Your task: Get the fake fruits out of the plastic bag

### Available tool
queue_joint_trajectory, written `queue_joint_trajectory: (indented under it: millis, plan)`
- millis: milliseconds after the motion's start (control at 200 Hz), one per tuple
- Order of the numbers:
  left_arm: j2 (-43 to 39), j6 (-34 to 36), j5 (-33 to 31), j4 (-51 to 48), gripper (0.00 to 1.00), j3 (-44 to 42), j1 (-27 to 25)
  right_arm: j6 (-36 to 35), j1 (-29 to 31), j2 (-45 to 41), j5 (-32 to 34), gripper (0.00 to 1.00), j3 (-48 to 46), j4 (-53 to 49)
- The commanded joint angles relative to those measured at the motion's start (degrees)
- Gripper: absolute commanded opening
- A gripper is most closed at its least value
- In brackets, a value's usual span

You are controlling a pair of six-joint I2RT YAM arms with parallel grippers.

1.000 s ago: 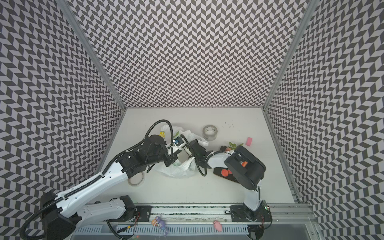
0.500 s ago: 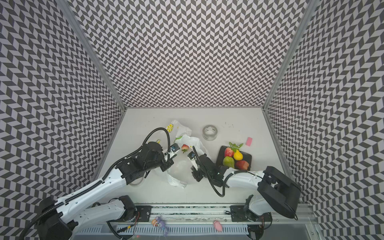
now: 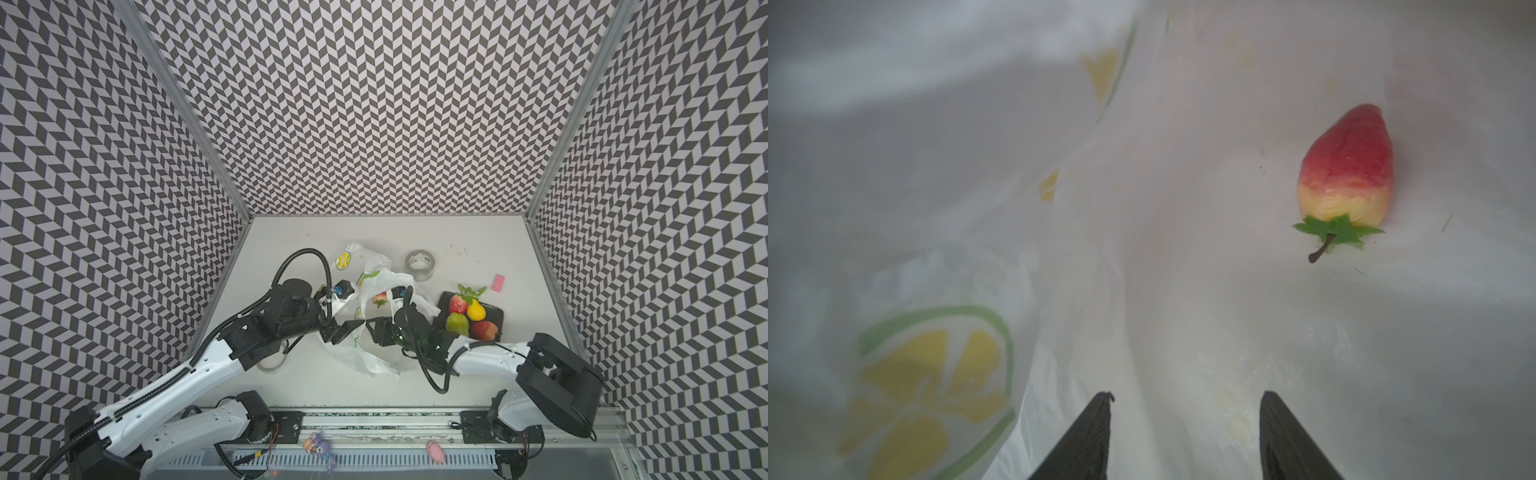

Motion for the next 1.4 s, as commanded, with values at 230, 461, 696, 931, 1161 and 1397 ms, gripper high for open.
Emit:
queue_joint_trajectory:
  millis: [230,461,696,931,1161,1397]
  plan:
    - [11.1,-27.1,-8.6,-3.7,1.00,16.7,20.4,14.4,-1.7,-0.2,4.8,0.59,-3.4,6.7]
    - [29.7,-25.7,3.0,-2.8,1.00,24.5,26.6,13.3,-3.7,-2.6,4.7,0.62,-3.3,3.5]
    - [44.5,-17.5,4.2,-2.9,1.00,29.7,29.3,11.7,-5.5,-2.5,1.7,0.63,-3.5,4.6]
    - [52.6,-13.7,13.8,-1.3,0.93,32.9,30.7,10.0,-6.3,-2.9,0.4,0.63,-4.0,5.2]
    - [54.0,-13.3,21.4,-0.3,0.48,31.9,30.7,9.9,-7.4,-3.1,2.1,0.63,-4.0,3.2]
    - [49.6,-14.5,23.9,0.7,0.00,30.0,30.4,10.0,-8.3,-3.7,4.5,0.63,-3.7,-0.4]
